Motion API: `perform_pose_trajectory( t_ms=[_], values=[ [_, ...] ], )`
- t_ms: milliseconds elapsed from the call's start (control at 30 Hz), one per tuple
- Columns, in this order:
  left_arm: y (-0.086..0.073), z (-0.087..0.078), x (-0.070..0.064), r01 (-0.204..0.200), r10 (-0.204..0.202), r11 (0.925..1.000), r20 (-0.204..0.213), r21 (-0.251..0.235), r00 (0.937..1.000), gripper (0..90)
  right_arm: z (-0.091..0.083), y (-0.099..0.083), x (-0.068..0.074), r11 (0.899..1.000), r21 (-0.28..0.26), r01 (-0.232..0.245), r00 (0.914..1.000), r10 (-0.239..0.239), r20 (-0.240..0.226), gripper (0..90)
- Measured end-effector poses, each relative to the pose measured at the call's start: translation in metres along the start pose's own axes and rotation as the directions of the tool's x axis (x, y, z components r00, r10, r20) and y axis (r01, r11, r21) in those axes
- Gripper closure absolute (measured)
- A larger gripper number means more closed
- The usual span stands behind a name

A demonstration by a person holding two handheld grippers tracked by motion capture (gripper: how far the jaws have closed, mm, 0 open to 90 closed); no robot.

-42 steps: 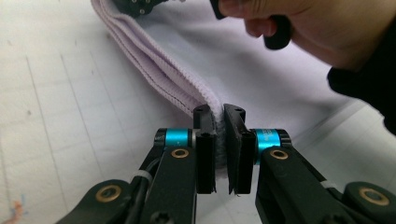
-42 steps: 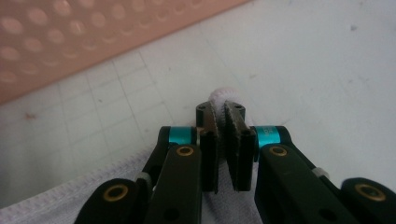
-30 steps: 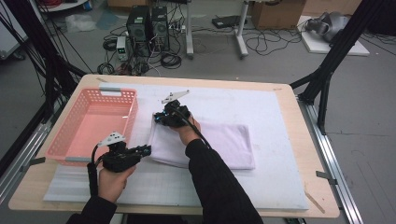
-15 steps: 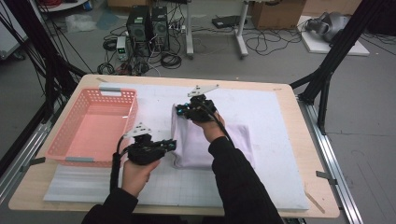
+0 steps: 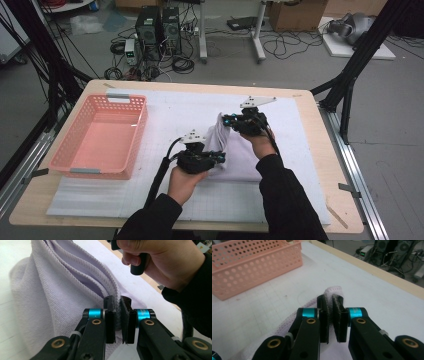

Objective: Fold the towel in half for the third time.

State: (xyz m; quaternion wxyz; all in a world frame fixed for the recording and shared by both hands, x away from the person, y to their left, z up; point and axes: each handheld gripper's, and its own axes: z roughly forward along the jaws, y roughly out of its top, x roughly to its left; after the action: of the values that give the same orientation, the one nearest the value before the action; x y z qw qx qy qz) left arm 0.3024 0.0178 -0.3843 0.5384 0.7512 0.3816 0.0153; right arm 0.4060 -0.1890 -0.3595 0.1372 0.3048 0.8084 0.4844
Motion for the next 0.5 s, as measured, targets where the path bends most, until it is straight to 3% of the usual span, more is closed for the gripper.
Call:
perform_pose_trajectory(
  t_ms=[333, 500],
  values=[
    [0.002, 0.035, -0.018, -0.011, 0.01, 0.9992, 0.035, 0.038, 0.9993, 83.3, -0.03, -0.026, -0.021, 0.999, 0.001, -0.036, 0.9983, 0.036, 0.046, 84.9],
    [0.002, 0.061, -0.028, -0.021, 0.018, 0.9977, 0.05, 0.064, 0.9986, 83.3, -0.042, -0.039, -0.032, 0.998, 0.011, -0.055, 0.9958, 0.054, 0.074, 84.9]
  ],
)
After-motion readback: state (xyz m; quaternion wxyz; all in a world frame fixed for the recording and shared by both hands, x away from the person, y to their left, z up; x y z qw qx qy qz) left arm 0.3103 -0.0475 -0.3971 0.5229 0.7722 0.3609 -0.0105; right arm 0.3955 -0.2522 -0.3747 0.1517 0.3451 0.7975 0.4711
